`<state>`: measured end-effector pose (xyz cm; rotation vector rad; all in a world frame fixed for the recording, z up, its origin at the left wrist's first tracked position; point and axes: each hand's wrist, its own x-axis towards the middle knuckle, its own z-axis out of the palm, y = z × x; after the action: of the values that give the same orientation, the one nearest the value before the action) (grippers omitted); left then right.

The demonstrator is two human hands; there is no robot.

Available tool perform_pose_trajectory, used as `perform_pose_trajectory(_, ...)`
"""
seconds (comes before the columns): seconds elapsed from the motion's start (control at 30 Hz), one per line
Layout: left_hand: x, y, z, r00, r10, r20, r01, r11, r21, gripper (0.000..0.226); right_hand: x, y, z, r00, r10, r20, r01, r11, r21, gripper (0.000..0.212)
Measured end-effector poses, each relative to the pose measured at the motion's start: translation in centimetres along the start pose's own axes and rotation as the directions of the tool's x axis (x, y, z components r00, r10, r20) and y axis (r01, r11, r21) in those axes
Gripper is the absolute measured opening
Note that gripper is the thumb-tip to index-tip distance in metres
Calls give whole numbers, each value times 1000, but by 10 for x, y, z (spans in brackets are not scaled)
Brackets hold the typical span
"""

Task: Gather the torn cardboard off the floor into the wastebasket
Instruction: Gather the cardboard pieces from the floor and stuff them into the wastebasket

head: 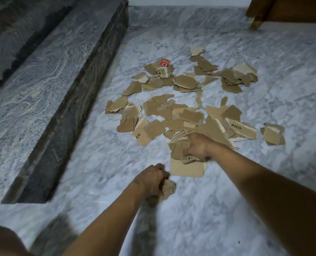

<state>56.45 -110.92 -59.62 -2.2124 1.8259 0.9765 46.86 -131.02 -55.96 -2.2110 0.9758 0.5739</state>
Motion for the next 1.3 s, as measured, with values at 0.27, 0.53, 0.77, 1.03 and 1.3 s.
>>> perform_pose_trajectory(0.27,14,-1,1,989,-126,73,135,983,-124,45,-21,16,53,998,43,39,-22,898,-439,85)
perform_pose_trajectory(0.53,10,-6,8,976,-217,27,217,949,-228,45,-22,12,62,993,-79,-91,25,873,-487,100)
perform_pose_trajectory(0.77,10,-12,7,959,-273,81,282,948,-147,39,-19,3,61,991,-136,-9,109,832,-545,115)
perform_pose_trajectory(1.03,2,-11,-5,982,-186,-19,184,978,-96,20,-18,-14,59,969,-245,17,189,698,-691,106)
perform_pose_trajectory(1.3,-1,-17,-6,958,-285,-6,280,944,-172,20,-22,-25,60,937,-351,2,247,655,-714,101)
